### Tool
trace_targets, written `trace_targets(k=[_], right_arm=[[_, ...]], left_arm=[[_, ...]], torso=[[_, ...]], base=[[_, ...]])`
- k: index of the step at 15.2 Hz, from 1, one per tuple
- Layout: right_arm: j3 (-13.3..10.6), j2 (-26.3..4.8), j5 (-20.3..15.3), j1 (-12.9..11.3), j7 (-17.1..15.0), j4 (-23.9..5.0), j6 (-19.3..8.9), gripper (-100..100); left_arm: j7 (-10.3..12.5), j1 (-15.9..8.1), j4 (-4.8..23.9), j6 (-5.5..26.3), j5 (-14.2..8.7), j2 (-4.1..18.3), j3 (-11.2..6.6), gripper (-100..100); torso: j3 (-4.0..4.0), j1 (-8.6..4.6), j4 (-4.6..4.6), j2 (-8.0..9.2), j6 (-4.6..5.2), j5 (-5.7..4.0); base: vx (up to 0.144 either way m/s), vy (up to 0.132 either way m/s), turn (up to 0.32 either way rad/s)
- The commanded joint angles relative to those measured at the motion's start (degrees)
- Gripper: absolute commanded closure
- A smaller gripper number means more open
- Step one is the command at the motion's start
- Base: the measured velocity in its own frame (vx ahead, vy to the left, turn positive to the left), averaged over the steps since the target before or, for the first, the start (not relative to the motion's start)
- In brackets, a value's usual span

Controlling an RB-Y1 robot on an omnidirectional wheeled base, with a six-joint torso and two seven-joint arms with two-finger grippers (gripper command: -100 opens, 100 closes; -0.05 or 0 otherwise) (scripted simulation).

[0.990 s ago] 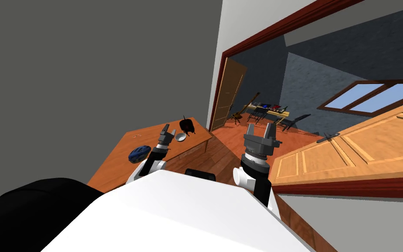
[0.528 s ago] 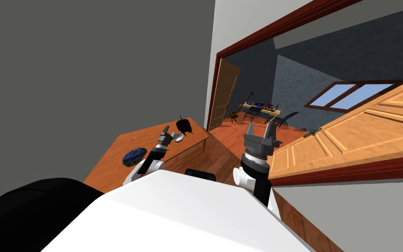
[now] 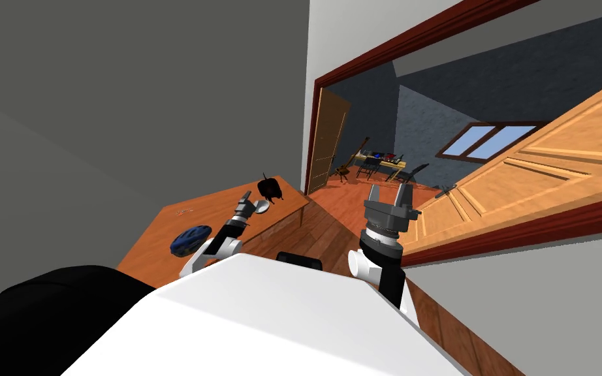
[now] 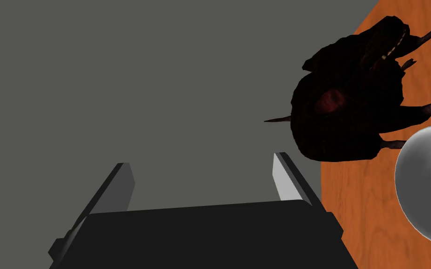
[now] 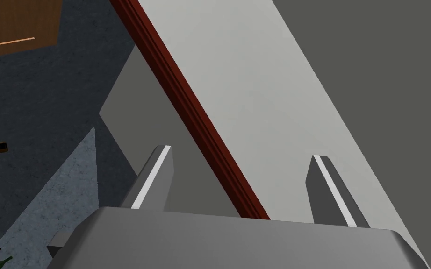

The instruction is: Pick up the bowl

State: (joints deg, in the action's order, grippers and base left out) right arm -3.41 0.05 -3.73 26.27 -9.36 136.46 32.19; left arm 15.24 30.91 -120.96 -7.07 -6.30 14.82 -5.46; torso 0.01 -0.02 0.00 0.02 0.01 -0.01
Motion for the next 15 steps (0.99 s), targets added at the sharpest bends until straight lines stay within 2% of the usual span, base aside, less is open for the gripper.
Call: trace_targets(k=[1,2,3,4,5,6,7,8,9,11,12,13,15], right_arm=[[0.00,0.00,0.00,0.00,0.00,0.00,0.00,0],[0.00,0.00,0.00,0.00,0.00,0.00,0.00,0],[0.00,0.00,0.00,0.00,0.00,0.00,0.00,0],[0.00,0.00,0.00,0.00,0.00,0.00,0.00,0],[0.00,0.00,0.00,0.00,0.00,0.00,0.00,0],[0.00,0.00,0.00,0.00,0.00,0.00,0.00,0],[0.00,0.00,0.00,0.00,0.00,0.00,0.00,0],[0.00,0.00,0.00,0.00,0.00,0.00,0.00,0],[0.00,0.00,0.00,0.01,0.00,0.00,0.00,0],[0.00,0.00,0.00,0.00,0.00,0.00,0.00,0],[0.01,0.00,0.00,0.01,0.00,0.00,0.00,0],[0.01,0.00,0.00,0.01,0.00,0.00,0.00,0],[0.00,0.00,0.00,0.00,0.00,0.00,0.00,0]], left_arm=[[0.27,0.13,0.13,1.74,-0.29,-0.01,-0.25,-100],[0.92,0.13,0.93,3.77,-1.29,0.10,-1.25,-100],[0.92,0.13,0.93,4.83,-1.29,0.10,-1.25,-100],[1.54,0.12,1.79,6.29,-2.30,0.11,-2.29,-100],[1.54,0.12,1.79,7.84,-2.30,0.11,-2.29,-100],[2.14,0.08,2.70,9.56,-3.32,0.02,-3.37,-100],[2.14,0.08,2.70,10.82,-3.32,0.02,-3.37,-100],[2.14,0.08,2.70,11.29,-3.32,0.02,-3.37,-100],[2.71,0.04,3.66,12.61,-4.35,-0.14,-4.49,-100],[2.71,0.04,3.66,14.58,-4.35,-0.14,-4.49,-100],[2.71,0.04,3.66,14.59,-4.35,-0.14,-4.49,-100],[3.23,-0.02,4.67,16.76,-5.37,-0.37,-5.65,-100],[3.23,-0.02,4.67,17.93,-5.37,-0.37,-5.65,-100]], torso=[[0.00,0.00,0.00,0.00,0.00,0.00],[0.00,0.01,0.00,0.00,-0.01,0.00],[-0.01,0.01,0.00,-0.01,0.01,0.00],[-0.01,0.01,0.00,-0.01,0.01,0.00],[-0.02,0.01,0.00,-0.03,0.02,0.00],[-0.02,0.01,-0.01,-0.03,0.00,0.00],[-0.02,0.01,-0.01,-0.03,0.01,0.01],[-0.03,0.04,-0.01,-0.05,0.00,0.01],[-0.03,0.06,-0.01,-0.05,-0.02,0.02],[-0.03,0.07,-0.01,-0.06,0.01,0.01],[-0.03,0.07,-0.01,-0.06,-0.01,0.02],[-0.03,0.07,-0.01,-0.04,-0.02,0.02],[-0.04,0.07,-0.01,-0.07,0.00,0.02]], base=[[0.003,-0.010,-0.044],[0.006,-0.014,-0.146],[0.006,-0.012,-0.163],[0.010,-0.014,-0.216],[0.011,-0.009,-0.170],[0.016,-0.011,-0.222],[0.016,-0.005,-0.152],[0.011,0.001,-0.019],[0.015,-0.002,-0.151],[0.016,0.004,-0.110],[0.008,0.004,0.019],[0.017,-0.002,-0.136],[0.018,0.004,-0.107]])
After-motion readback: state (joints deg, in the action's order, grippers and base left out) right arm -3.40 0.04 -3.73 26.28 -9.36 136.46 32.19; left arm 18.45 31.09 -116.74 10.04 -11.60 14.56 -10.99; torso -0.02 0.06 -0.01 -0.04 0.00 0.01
